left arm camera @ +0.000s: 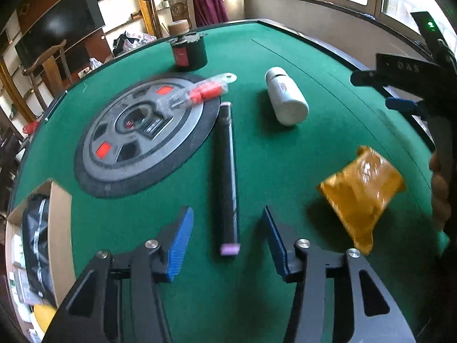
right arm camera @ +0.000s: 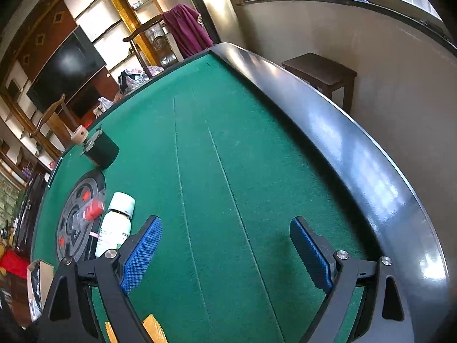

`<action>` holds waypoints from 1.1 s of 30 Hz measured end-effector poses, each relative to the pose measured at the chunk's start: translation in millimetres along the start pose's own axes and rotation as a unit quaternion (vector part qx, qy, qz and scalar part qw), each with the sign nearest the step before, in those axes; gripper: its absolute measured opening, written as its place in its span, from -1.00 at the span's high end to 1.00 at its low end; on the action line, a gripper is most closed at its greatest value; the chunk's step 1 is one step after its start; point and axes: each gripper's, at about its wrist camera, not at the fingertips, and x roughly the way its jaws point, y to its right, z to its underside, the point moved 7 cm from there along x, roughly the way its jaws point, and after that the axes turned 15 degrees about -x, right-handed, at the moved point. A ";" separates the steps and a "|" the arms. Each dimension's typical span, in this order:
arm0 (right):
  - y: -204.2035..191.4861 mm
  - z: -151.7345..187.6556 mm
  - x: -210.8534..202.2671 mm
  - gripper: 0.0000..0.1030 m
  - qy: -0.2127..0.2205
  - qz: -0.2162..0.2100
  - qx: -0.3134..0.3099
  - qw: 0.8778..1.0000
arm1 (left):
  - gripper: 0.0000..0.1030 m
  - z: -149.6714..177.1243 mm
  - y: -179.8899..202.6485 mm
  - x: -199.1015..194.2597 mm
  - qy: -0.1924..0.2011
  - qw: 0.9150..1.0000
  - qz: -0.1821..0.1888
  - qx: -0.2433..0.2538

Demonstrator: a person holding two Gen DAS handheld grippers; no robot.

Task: Organize objects
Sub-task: 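Grasp the black marker with the left gripper while the right gripper grasps the white bottle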

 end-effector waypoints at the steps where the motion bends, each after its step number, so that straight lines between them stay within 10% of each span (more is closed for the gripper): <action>1: -0.6 -0.1 -0.5 -0.82 0.001 0.001 -0.002 1.000 | -0.01 -3.6 2.8 3.0 0.003 1.000 -0.001 0.000; 5: -2.3 -0.1 -1.5 -0.82 0.004 0.006 -0.010 1.000 | 0.09 -13.3 15.6 9.1 0.036 0.999 -0.018 0.025; 7: -2.3 0.7 -0.6 -0.82 0.000 0.004 -0.009 1.000 | 0.71 -12.9 22.2 9.8 0.028 0.999 -0.014 0.037; 33: 9.6 4.5 -11.9 -0.82 0.040 0.065 -0.006 0.997 | 0.71 51.0 -118.9 -202.3 0.151 0.981 0.004 -0.122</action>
